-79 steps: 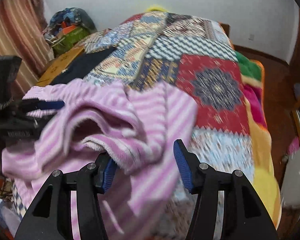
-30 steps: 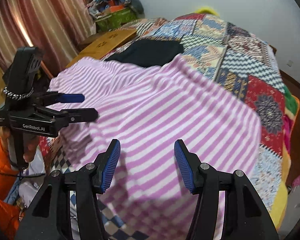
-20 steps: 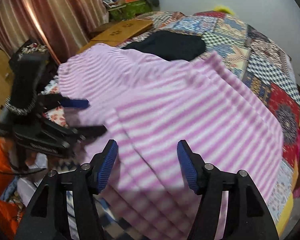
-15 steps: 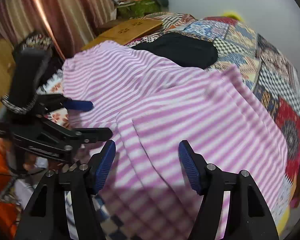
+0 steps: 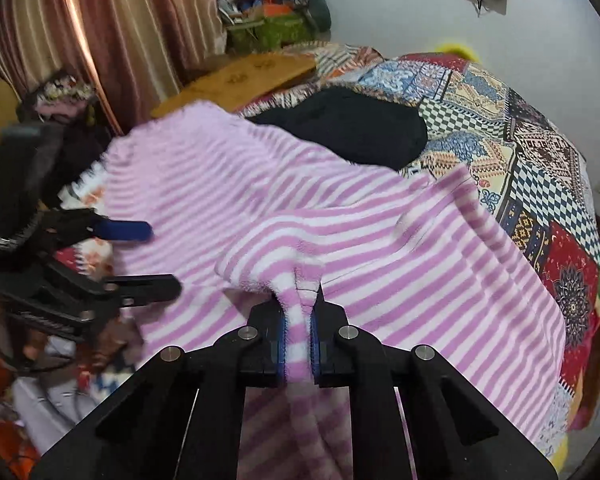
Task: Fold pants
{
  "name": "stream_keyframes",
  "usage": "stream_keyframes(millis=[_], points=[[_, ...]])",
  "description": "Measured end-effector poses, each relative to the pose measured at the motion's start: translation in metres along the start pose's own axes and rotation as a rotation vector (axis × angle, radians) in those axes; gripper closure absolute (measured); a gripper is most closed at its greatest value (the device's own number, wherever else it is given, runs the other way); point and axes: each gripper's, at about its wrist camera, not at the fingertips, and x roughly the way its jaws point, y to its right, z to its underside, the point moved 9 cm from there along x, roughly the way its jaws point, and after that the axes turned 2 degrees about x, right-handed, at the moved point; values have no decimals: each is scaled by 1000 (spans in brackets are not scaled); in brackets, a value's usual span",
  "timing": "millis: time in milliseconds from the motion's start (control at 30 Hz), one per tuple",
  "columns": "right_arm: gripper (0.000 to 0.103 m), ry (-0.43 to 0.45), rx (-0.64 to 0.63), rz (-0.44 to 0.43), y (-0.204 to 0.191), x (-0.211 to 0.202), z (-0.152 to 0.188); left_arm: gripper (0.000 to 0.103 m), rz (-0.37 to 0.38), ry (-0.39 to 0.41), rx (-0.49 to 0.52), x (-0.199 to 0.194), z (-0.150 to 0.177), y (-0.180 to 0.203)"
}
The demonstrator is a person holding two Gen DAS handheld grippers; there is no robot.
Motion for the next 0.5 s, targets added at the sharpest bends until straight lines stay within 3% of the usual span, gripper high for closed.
stream_keyframes(millis=[133, 333, 500], points=[[95, 20, -24, -33, -13, -20, -3, 14, -10, 31, -2, -12, -5, -2], [94, -36, -5, -133, -31, -28, 23, 14, -25, 72, 12, -30, -14, 3], [90, -95, -19, -121, -38, -11, 49, 14, -20, 80, 42, -33, -24, 16]])
